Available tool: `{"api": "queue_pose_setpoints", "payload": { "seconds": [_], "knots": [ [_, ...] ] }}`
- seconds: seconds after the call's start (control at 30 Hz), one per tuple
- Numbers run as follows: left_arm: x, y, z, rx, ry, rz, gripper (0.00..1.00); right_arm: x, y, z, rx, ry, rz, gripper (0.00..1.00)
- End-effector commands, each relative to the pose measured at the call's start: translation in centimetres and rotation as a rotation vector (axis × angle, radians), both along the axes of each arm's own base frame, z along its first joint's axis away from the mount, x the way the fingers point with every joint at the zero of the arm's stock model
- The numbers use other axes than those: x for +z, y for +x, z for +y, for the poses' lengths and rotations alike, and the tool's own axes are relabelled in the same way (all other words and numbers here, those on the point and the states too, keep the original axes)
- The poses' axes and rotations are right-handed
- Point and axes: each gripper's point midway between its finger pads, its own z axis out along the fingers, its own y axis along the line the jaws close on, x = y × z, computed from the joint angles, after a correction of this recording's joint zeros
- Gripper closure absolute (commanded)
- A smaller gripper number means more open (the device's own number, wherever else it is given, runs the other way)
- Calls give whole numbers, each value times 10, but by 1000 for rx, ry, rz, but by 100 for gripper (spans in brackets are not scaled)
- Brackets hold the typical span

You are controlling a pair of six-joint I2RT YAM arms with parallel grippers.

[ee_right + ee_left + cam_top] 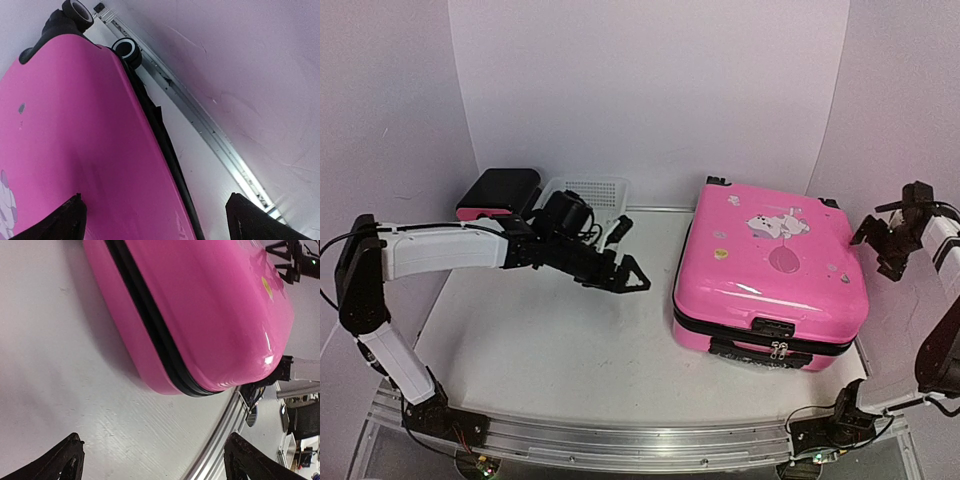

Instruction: Open, take out, and arrange the luggage

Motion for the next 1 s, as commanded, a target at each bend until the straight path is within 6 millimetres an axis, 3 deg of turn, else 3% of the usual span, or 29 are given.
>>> {"api": "queue_pose_setpoints", "payload": {
  "seconds": [0.0,0.07,0.2,0.37,0.5,0.57,0.7,0.83,0.97],
  "knots": [
    [39,-21,-48,-122,-146,-13,3,-20,-3,45,44,394,-49,2],
    [38,-27,-55,-145,-152,-14,3,-17,-1,68,110,497,-80,2],
    [37,-30,-57,-142,-157,-43,5,-10,-4,123,272,536,-68,2],
    [43,-26,-39,-54,-202,-134,7,-5,-7,201,462,486,-11,2],
    [54,-34,-21,0,-258,-210,7,-4,-13,246,566,437,21,2],
    [55,-40,-15,14,-271,-239,7,-3,-14,251,587,387,28,2],
    [41,-50,-13,30,-254,-254,11,3,-15,239,614,266,25,2],
    [27,-52,-16,51,-287,-231,27,4,-24,239,667,219,46,2],
    [6,-54,-19,60,-290,-211,39,10,-35,252,744,193,30,2]
  ]
}}
